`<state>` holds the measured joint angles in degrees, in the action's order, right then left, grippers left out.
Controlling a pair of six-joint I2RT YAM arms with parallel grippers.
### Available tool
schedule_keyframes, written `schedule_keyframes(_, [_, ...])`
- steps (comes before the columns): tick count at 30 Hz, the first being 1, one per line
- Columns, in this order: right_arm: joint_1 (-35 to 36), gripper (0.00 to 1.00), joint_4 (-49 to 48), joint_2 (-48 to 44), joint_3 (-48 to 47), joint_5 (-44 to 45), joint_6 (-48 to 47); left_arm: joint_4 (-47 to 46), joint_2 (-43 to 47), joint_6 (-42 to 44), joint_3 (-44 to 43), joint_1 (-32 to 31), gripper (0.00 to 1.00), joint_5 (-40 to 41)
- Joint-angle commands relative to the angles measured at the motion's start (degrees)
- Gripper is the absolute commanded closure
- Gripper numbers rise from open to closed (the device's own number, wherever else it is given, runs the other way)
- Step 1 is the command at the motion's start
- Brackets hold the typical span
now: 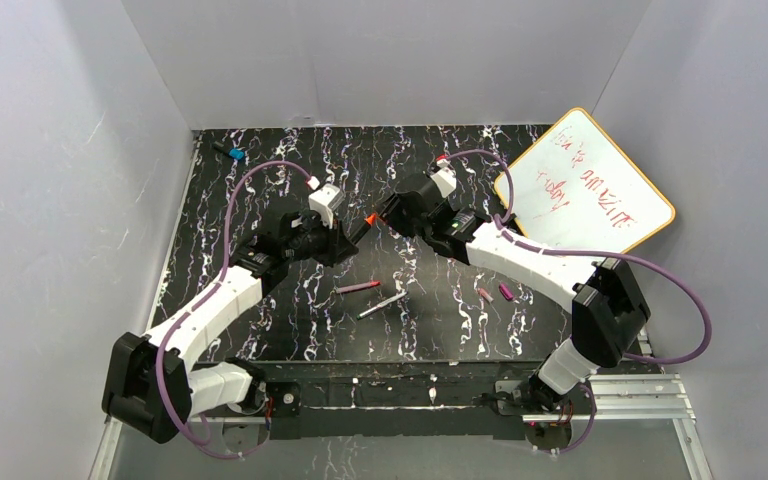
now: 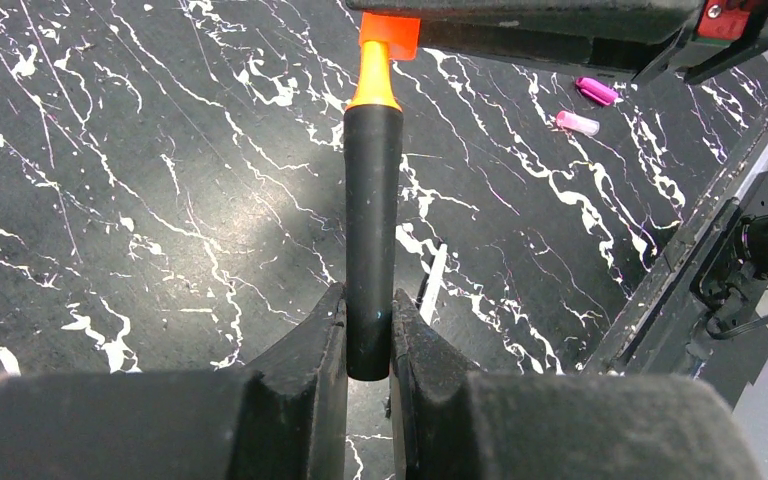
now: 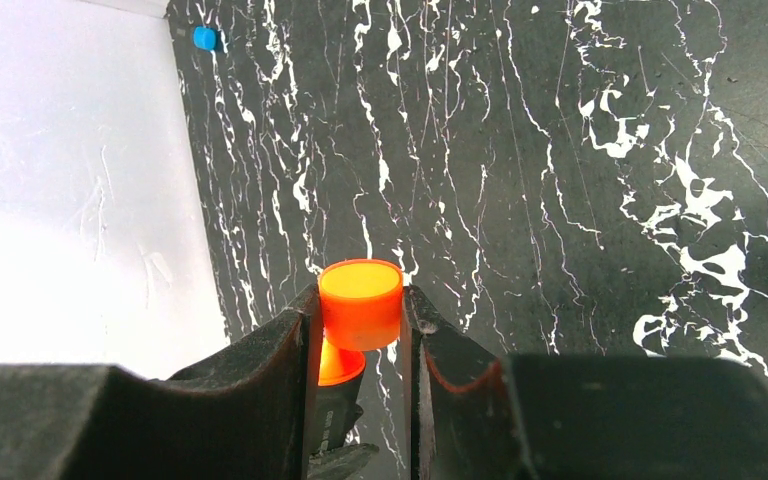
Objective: Insert the pens into the pen caps
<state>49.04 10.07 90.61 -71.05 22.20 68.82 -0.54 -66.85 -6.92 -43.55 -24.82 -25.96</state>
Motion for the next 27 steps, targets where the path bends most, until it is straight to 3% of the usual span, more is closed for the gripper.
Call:
schedule_keyframes(1, [0.6, 0.80, -1.6, -2.4, 0.4, 0.7, 0.6, -1.8, 1.6, -0.8, 0.6, 0.5, 1.00, -1.2])
schedule_keyframes(17, [0.7, 0.81, -5.2, -2.4, 1.6, -2.3, 1.7, -3.1, 1.3, -1.9, 0.5, 1.1, 1.00, -2.4])
schedule_keyframes(27, [0.7, 0.81, -15.2, -3.8, 5.2, -6.9, 1.3, -12.0, 0.3, -7.2, 1.0, 2.6, 1.00, -8.3])
